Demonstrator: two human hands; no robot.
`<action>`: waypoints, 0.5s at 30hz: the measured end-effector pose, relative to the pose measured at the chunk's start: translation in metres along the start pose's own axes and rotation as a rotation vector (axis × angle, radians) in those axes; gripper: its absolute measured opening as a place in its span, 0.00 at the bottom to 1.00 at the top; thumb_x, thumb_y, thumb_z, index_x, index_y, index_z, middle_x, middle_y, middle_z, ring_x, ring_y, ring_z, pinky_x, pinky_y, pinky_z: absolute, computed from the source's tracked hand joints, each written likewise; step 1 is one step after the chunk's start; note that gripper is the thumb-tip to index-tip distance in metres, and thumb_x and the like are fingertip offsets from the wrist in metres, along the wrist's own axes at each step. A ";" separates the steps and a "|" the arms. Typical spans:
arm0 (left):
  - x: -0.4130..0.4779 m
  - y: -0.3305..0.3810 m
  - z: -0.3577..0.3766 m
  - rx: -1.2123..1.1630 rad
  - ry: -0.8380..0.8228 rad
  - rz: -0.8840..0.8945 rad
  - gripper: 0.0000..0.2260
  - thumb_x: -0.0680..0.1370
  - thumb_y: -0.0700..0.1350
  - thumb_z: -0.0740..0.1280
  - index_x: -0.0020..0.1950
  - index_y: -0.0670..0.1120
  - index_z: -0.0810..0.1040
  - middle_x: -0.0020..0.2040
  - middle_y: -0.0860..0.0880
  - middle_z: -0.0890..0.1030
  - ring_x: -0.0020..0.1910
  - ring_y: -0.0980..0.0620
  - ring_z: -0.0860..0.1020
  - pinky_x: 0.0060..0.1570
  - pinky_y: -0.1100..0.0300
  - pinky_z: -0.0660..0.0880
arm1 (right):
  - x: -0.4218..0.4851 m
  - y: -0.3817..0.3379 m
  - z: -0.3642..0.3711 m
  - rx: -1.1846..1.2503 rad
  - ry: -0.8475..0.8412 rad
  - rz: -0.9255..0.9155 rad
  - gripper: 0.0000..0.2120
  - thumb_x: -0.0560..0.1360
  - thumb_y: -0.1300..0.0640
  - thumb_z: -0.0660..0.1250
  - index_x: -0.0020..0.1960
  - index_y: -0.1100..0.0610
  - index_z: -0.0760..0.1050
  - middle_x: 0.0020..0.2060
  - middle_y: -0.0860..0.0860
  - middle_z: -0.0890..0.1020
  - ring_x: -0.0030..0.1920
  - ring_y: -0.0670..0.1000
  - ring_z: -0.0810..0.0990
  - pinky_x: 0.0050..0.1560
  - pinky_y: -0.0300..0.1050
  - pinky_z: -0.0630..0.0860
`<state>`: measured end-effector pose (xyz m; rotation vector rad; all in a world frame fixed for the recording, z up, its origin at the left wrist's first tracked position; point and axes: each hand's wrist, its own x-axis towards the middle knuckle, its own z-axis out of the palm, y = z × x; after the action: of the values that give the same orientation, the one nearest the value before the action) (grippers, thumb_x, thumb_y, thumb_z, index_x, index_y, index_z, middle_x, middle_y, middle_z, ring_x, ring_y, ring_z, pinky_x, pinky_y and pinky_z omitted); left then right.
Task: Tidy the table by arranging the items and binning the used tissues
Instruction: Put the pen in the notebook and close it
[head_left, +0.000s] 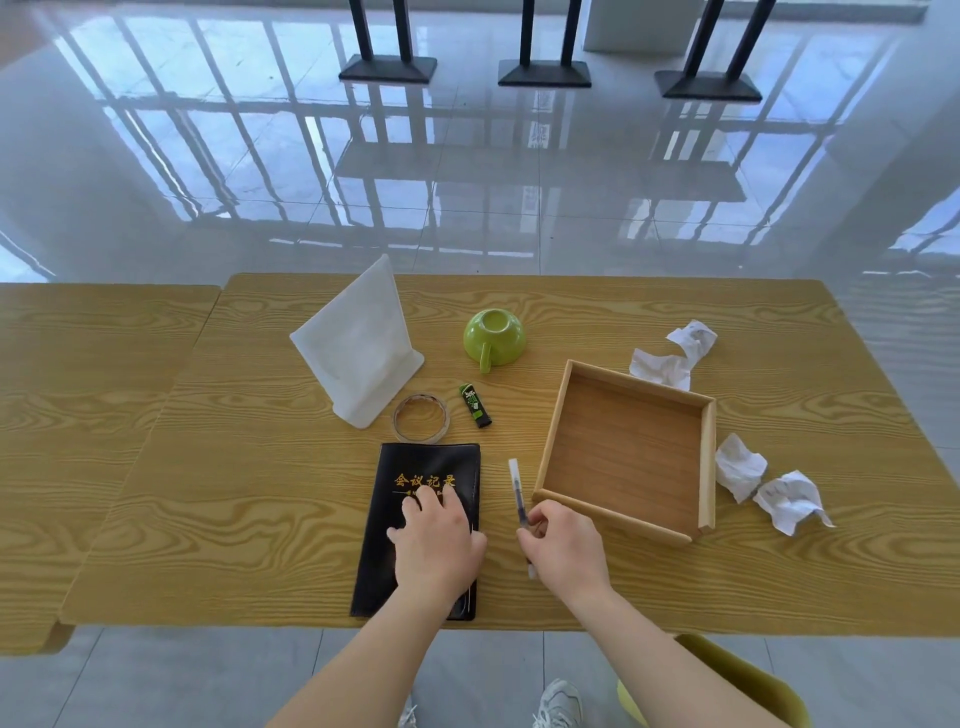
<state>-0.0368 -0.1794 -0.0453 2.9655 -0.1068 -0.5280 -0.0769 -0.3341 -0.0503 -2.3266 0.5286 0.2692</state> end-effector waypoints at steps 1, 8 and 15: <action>0.000 -0.005 -0.002 -0.049 0.010 0.031 0.24 0.77 0.54 0.60 0.71 0.46 0.65 0.62 0.44 0.72 0.61 0.44 0.70 0.55 0.48 0.76 | 0.000 -0.001 -0.001 0.019 -0.001 0.005 0.02 0.75 0.53 0.69 0.46 0.49 0.77 0.30 0.43 0.80 0.30 0.33 0.78 0.27 0.29 0.69; -0.005 -0.043 -0.033 -0.443 0.084 0.181 0.11 0.76 0.45 0.61 0.57 0.48 0.76 0.47 0.50 0.82 0.44 0.52 0.78 0.43 0.55 0.75 | -0.002 -0.016 0.002 0.102 -0.076 0.008 0.02 0.75 0.54 0.69 0.47 0.51 0.78 0.38 0.45 0.81 0.27 0.39 0.81 0.24 0.31 0.72; -0.019 -0.091 -0.062 -0.698 0.108 0.110 0.20 0.77 0.39 0.60 0.70 0.47 0.69 0.40 0.51 0.82 0.33 0.53 0.77 0.32 0.60 0.73 | -0.005 -0.040 0.015 0.095 -0.145 -0.011 0.06 0.75 0.51 0.69 0.51 0.51 0.79 0.40 0.45 0.82 0.37 0.45 0.82 0.41 0.45 0.82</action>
<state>-0.0290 -0.0808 0.0065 2.2833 -0.0581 -0.3045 -0.0642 -0.2963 -0.0353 -2.1973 0.4467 0.3952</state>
